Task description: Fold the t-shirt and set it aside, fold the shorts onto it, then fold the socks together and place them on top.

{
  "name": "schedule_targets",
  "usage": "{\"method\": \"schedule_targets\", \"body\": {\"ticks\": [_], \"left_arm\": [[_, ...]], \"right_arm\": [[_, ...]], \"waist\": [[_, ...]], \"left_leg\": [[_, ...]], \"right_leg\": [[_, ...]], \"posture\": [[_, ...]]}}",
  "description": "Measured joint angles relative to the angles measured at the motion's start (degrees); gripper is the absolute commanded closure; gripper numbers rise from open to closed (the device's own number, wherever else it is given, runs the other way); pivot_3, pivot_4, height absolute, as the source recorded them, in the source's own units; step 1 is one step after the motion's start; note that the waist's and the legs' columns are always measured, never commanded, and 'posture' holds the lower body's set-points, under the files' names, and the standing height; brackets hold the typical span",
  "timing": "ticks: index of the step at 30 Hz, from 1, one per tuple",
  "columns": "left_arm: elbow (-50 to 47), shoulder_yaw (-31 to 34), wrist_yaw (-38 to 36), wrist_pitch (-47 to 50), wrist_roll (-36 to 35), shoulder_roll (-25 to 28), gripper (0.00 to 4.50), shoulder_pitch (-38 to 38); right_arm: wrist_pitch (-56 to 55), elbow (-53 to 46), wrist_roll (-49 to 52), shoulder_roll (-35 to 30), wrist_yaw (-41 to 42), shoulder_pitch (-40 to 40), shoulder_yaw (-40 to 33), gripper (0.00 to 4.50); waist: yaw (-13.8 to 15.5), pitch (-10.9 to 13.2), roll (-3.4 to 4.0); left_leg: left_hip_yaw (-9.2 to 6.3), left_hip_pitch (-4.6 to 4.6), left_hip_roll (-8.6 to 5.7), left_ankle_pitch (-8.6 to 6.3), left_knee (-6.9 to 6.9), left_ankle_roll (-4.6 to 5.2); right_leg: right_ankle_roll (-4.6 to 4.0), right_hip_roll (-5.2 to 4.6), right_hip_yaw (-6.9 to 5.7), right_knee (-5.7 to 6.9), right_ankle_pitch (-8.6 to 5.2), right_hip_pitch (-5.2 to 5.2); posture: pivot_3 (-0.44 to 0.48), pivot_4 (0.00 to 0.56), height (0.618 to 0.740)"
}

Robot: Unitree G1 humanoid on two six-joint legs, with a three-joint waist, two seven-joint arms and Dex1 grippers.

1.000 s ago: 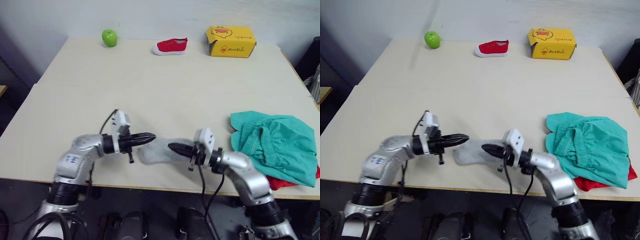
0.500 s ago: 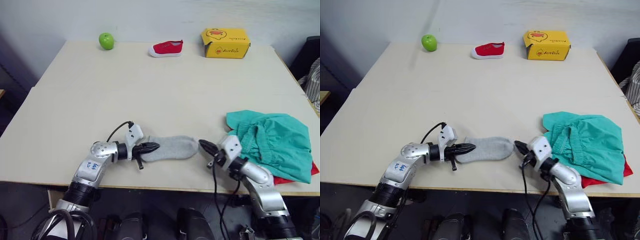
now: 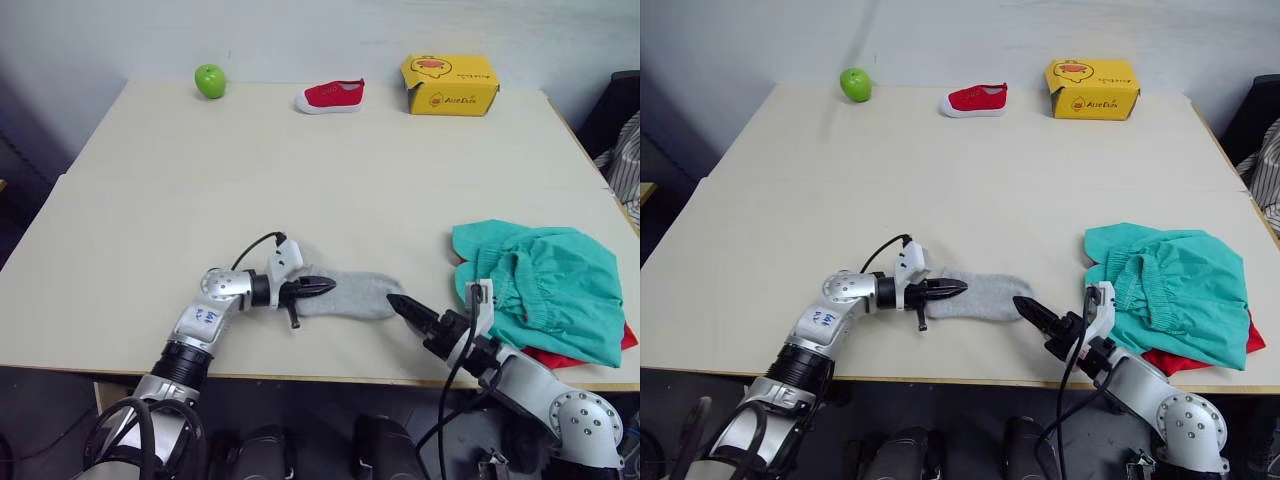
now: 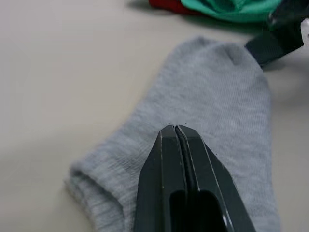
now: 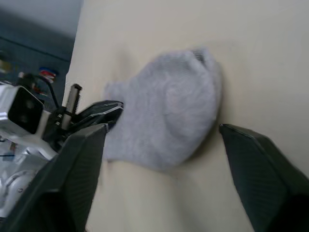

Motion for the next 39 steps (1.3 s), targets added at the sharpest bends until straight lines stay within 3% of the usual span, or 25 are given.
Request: {"method": "schedule_targets", "body": {"ticks": [9, 12, 23, 29, 39], "left_arm": [[1.50, 0.28, 0.18, -1.38, 1.83, -0.19, 4.50, 0.01], [1.36, 0.47, 0.38, -0.89, 1.86, -0.47, 4.50, 0.33], [-0.51, 0.48, 0.29, 2.14, 1.64, -1.15, 4.50, 1.04], [-3.78, 0.18, 1.47, 7.97, 1.48, -2.36, 4.50, 1.00], [-7.56, -0.53, 5.55, 13.05, 2.95, -2.19, 4.50, 1.00]], "right_arm": [[-1.98, -0.05, 5.35, 2.90, -11.78, -2.96, 4.37, 0.03], [-4.04, 0.18, 2.29, 5.39, -12.57, -4.05, 5.60, 0.58], [-8.63, 0.44, -9.11, 8.36, -10.96, -5.42, 7.12, 4.47], [-9.33, -0.67, -19.74, 8.21, -10.80, -8.71, 9.08, 4.47], [-0.55, -5.45, -20.50, 7.84, -15.62, -17.78, 14.32, 4.47]], "waist": [[-0.10, -0.41, -0.29], [-0.27, -0.56, -0.32], [0.01, -0.59, -0.29], [0.31, -0.49, -0.11], [0.15, -0.44, -0.03]], "left_leg": [[0.02, 0.09, 0.10, -0.17, -0.01, 0.24], [0.05, 0.10, 0.11, -0.17, -0.02, 0.24], [0.05, 0.06, 0.05, -0.20, -0.02, 0.28], [0.07, -0.08, -0.04, -0.22, -0.02, 0.32], [0.08, -0.13, -0.03, -0.20, -0.02, 0.28]], "right_leg": [[0.00, 0.07, 0.18, 0.02, 0.00, 0.02], [-0.01, 0.08, 0.20, 0.03, 0.00, 0.02], [0.01, 0.02, 0.23, -0.01, 0.01, -0.02], [0.04, -0.06, 0.25, -0.04, 0.03, -0.11], [0.05, -0.06, 0.24, -0.05, 0.03, -0.15]], "posture": [[0.000, 0.150, 0.740], [0.000, 0.150, 0.740], [0.000, 0.150, 0.740], [0.000, 0.150, 0.740], [0.000, 0.150, 0.740]]}}
